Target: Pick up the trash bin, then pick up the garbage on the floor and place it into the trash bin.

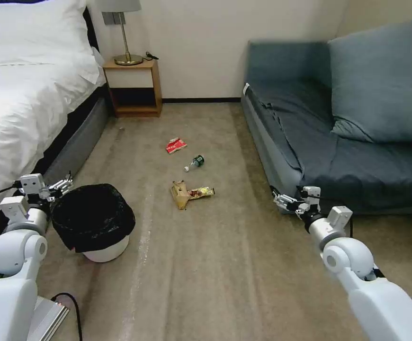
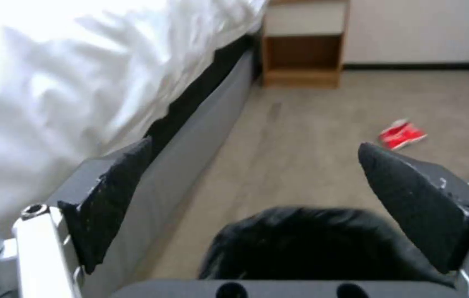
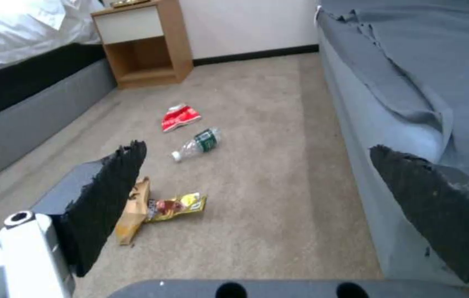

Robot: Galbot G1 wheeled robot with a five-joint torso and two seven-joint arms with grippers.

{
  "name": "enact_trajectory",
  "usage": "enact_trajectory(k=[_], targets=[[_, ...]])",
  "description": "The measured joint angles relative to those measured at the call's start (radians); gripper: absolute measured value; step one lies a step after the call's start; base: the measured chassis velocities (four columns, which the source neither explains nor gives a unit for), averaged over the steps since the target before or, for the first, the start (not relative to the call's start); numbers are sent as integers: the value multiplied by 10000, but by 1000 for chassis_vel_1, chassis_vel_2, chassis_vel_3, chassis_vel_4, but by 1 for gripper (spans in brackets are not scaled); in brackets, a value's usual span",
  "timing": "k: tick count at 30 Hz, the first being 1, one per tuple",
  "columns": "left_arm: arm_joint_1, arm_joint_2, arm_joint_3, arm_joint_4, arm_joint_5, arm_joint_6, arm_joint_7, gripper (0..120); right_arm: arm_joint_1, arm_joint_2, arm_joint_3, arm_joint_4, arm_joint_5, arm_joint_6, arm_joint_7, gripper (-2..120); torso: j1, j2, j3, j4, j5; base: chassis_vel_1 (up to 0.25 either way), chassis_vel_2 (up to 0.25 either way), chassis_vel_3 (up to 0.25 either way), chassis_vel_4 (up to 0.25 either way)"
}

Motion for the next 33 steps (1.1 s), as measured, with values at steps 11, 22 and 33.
enact_trajectory(k=[11,22,33], targets=[[-739,954,198,826,-809,1965,-645,99,-104,123,33,-110,-540,174,-116,100,0,0,0,-1,-3,0,0,0,0],[-2326,1633,1456,2269,-959,3820,-701,98,-490,594,243,-197,-1077,368,-178,100,0,0,0,-1,-2,0,0,0,0],[-3457,620,2555,4433,19,3497,-237,98,-797,968,351,-241,-1372,444,-157,100,0,0,0,-3,-3,0,0,0,0]])
